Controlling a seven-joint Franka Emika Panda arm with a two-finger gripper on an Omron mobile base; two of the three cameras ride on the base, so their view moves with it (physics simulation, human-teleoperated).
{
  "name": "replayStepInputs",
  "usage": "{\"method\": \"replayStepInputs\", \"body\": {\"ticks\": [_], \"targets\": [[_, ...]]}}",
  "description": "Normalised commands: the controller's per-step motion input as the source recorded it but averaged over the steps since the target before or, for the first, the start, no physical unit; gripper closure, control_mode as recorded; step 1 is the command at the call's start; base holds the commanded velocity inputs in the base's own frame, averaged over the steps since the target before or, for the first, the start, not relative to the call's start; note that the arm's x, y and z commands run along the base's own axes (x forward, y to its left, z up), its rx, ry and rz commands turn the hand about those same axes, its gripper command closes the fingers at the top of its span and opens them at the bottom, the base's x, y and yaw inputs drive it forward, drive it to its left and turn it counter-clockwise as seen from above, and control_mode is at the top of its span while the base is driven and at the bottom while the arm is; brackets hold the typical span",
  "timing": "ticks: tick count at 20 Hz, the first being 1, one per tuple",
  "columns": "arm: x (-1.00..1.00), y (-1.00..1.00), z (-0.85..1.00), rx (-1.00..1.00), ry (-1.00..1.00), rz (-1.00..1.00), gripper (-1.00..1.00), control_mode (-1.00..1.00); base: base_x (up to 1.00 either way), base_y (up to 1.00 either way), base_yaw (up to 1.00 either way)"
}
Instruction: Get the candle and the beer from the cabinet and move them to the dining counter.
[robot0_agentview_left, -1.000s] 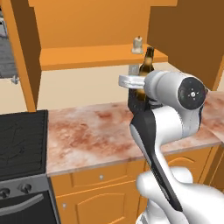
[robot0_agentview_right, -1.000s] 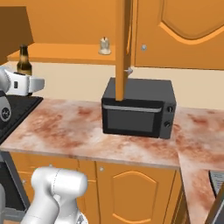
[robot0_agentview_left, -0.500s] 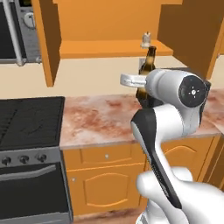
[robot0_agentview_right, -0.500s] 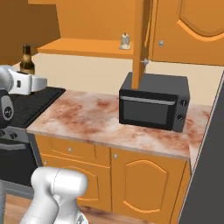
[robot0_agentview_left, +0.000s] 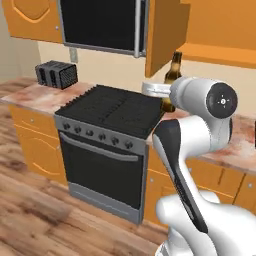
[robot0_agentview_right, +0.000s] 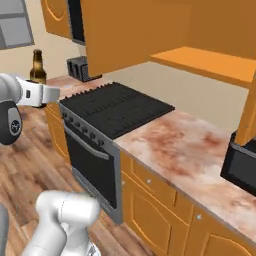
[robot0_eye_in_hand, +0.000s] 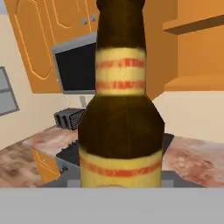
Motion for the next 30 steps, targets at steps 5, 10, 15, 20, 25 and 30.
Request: {"method": "replayStepInputs", "body": {"ticks": [5, 10, 15, 20, 25, 30], "targets": [[0.00, 0.00, 0.00, 0.00, 0.00, 0.00, 1.00, 1.00, 0.00, 0.00, 1.00], [0.00, 0.00, 0.00, 0.00, 0.00, 0.00, 1.00, 1.00, 0.05, 0.04, 0.98], [0.00, 0.00, 0.00, 0.00, 0.00, 0.00, 1.00, 1.00, 0.17, 0.07, 0.87], [0.00, 0.00, 0.00, 0.00, 0.00, 0.00, 1.00, 1.00, 0.31, 0.07, 0.63], [0.00, 0.00, 0.00, 0.00, 0.00, 0.00, 1.00, 1.00, 0.55, 0.20, -0.12], [0.00, 0.00, 0.00, 0.00, 0.00, 0.00, 1.00, 1.00, 0.78, 0.31, -0.02]]}}
